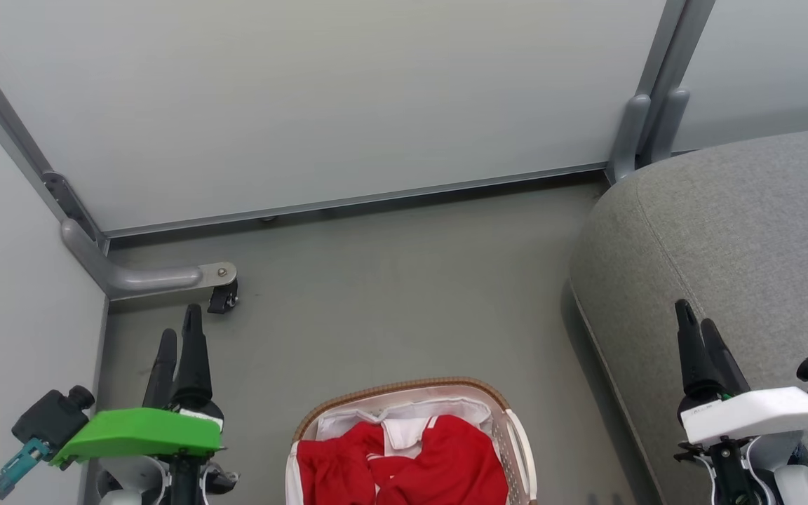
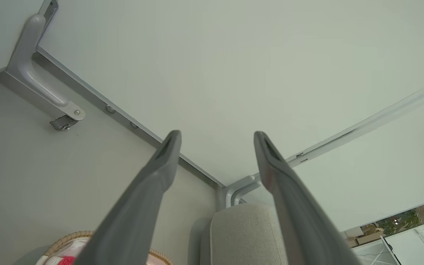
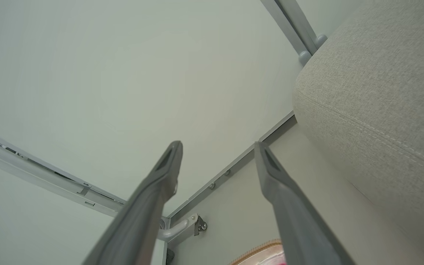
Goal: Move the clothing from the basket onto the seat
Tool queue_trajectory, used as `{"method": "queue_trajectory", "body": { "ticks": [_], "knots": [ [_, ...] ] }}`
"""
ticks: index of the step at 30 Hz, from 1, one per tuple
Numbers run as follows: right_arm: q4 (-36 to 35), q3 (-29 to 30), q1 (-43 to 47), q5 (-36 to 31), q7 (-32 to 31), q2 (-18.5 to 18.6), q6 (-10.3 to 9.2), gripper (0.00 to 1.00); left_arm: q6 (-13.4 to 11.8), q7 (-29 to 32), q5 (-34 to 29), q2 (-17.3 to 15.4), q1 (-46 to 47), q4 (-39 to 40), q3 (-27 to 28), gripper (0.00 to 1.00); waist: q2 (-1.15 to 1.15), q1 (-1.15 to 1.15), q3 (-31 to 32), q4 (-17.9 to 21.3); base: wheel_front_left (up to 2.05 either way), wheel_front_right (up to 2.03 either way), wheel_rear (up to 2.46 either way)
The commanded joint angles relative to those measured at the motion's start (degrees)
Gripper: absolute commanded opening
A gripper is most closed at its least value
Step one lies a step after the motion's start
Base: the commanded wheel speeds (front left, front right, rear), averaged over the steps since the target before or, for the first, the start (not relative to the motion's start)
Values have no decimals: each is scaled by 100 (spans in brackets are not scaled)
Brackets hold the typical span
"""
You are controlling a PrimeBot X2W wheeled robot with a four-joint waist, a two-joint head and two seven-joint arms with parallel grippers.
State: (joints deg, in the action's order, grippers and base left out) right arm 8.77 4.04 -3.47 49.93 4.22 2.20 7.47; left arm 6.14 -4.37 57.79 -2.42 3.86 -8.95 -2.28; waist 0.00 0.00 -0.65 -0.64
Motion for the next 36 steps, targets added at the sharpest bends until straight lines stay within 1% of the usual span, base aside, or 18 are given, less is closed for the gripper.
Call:
{"method": "queue_trajectory", "body": {
  "ticks": [1,6,17,36],
  "knots": [
    [-97,-5,16,-214,73,43,2,100,-30,-57,-247,-33,31,98,-48,100,0,0,-2,-2,0,0,0],
    [-67,-8,49,-662,164,47,2,100,-101,-152,-827,-36,-54,79,-163,100,0,0,-9,-11,0,0,0],
    [26,-30,113,-1502,348,54,3,100,-231,-335,-1721,-42,-157,-114,-258,100,0,0,-14,-17,0,0,0],
    [211,-104,226,-2654,623,64,3,100,-312,-605,-2635,-51,-268,-499,-325,100,0,0,-4,-37,0,0,0]
  ]
}}
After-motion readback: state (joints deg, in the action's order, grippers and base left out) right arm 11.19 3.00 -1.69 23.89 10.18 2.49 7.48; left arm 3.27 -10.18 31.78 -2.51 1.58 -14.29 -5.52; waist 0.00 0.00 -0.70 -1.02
